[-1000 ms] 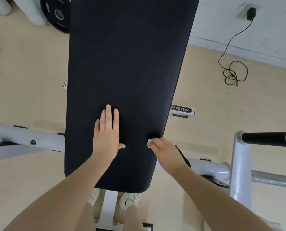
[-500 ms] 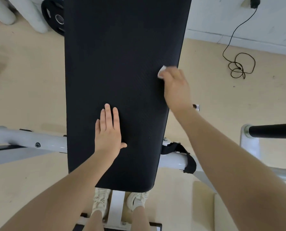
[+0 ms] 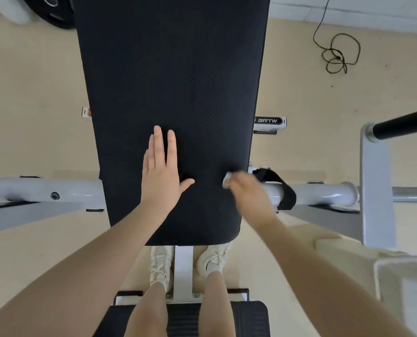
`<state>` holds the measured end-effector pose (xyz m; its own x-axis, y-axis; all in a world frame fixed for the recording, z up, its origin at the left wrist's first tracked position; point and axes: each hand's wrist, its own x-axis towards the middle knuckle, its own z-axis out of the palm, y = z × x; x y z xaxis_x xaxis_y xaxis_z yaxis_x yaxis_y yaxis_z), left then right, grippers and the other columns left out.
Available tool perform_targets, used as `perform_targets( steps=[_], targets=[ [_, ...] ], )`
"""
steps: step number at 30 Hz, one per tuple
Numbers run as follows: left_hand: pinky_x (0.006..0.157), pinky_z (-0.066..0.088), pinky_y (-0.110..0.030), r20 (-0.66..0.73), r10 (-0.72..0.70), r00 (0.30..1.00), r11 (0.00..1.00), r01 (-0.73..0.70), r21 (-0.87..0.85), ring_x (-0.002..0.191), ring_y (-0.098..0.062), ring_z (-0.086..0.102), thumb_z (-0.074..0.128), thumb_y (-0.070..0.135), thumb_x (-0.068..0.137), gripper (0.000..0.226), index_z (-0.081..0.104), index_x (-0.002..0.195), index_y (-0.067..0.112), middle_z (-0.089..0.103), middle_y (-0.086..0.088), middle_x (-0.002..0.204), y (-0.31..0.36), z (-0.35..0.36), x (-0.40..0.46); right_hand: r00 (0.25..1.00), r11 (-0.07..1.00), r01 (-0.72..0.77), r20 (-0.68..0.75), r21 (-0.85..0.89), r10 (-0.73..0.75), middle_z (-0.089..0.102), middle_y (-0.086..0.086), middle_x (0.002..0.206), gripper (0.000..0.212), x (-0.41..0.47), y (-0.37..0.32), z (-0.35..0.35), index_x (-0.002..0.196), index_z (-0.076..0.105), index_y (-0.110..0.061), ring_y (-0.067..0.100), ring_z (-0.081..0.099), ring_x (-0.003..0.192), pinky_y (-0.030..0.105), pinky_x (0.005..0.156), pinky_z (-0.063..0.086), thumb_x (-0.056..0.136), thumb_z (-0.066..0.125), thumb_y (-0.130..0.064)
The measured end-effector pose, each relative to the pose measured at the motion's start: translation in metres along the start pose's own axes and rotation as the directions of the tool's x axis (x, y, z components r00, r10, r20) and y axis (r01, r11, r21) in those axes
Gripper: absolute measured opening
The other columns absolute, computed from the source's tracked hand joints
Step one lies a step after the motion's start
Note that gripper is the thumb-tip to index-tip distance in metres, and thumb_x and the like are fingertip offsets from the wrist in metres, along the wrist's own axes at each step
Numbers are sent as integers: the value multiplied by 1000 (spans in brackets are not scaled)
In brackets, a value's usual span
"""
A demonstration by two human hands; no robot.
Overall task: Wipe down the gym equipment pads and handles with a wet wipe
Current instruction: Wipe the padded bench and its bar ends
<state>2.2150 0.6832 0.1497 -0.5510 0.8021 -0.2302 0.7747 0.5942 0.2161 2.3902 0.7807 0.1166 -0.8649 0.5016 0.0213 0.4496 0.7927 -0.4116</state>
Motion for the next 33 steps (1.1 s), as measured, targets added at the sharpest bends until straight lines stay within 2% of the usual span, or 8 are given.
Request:
perform_targets(
  steps=[3,8,16,20,22,25,29,33],
  targets=[
    [113,4,-36,19,0,1000,999,1,-35,145,-35,4,71,44,75,111,-5,147,7,-5,-21,156,-14,4,-14,975,983,-184,-131,-9,182,61,20,96,24,62,4,-37,94,63,0,36,57,83,35,66,49,75,52,10],
    [112,4,-37,30,36,999,998,-34,-53,144,-36,5,75,40,72,112,-1,148,7,-3,-21,156,-44,9,-24,953,989,-143,-274,-33,129,63,16,86,21,76,-19,-12,85,64,-3,33,58,72,33,62,42,72,50,6],
    [109,20,-47,-26,85,996,996,-84,37,139,-44,22,85,32,61,113,14,145,7,15,-27,152,-79,17,-32,991,992,-125,45,3,125,63,11,96,27,9,-70,43,93,65,-6,19,47,87,28,66,53,72,60,11],
    [111,21,-45,22,69,997,997,-70,24,141,-41,18,83,36,63,114,13,147,3,11,-24,154,-91,14,-32,951,968,-246,-202,-47,232,58,19,98,20,81,-57,-6,98,63,0,35,56,89,31,78,39,87,47,0],
    [108,28,-45,9,94,995,995,-95,39,138,-41,27,86,37,57,115,21,145,2,20,-25,152,-95,14,-32,948,959,-270,-196,-80,251,57,19,107,25,118,-54,-19,105,62,0,34,53,96,33,81,41,85,48,6],
    [101,40,-46,-19,119,993,992,-118,52,132,-42,39,90,38,47,118,30,141,2,31,-26,147,-100,13,-31,955,984,-169,-257,-57,149,63,17,91,28,137,-77,-7,90,66,-2,35,59,79,31,66,48,68,58,13],
    [99,42,-46,-19,117,993,993,-116,20,130,-41,42,91,34,44,118,29,139,1,34,-26,146,-100,10,-33,995,1000,-3,-96,-26,0,67,10,90,28,60,-116,54,91,67,-6,30,63,74,29,58,55,66,64,7],
    [107,27,-44,-40,86,995,986,-91,-138,137,-40,28,82,20,66,99,23,144,4,21,-22,152,-102,10,-32,993,999,45,107,28,-48,66,7,88,44,15,-128,76,90,69,-6,25,63,72,27,53,56,52,75,15]
  ],
)
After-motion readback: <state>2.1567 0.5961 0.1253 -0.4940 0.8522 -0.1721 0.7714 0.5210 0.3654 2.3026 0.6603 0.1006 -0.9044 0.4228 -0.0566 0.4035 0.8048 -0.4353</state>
